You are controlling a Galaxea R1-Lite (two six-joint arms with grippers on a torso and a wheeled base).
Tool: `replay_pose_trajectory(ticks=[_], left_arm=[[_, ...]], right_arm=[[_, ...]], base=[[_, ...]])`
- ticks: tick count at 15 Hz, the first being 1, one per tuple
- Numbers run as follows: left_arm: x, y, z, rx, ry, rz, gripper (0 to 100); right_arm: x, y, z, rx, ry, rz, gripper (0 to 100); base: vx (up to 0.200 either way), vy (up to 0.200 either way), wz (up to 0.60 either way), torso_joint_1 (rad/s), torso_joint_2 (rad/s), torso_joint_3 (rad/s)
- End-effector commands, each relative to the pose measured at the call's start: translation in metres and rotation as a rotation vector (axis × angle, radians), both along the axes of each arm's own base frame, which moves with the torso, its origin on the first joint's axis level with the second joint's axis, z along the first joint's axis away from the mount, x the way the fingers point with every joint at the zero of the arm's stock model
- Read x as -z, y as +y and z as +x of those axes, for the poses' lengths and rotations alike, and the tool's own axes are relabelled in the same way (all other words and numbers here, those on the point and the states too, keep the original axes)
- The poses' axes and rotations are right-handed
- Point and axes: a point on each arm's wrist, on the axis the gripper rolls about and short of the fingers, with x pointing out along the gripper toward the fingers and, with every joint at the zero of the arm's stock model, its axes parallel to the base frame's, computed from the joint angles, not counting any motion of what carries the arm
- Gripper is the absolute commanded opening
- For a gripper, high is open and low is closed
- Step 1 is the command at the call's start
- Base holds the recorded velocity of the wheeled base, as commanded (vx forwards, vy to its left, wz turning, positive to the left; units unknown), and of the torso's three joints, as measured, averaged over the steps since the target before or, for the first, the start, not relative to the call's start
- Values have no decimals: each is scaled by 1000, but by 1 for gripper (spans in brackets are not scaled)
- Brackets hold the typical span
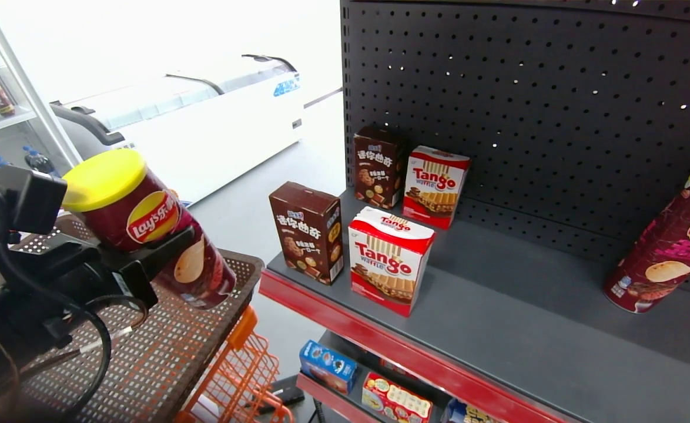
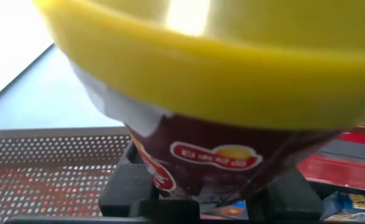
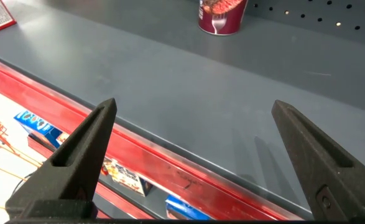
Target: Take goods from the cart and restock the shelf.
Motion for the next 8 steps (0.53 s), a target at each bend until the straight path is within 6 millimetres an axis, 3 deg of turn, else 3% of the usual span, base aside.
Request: replay_pose_trajectory(ticks=[1,8], left_arm=[[-14,-7,-14,57,-71,-17,0],[-23,-12,-58,182,-68,-24,0]], right_arm=[[0,0,0,0,-1,0,100],[0,0,0,0,-1,0,100]], base=[[0,0,0,0,0,0],[0,0,0,0,0,0]])
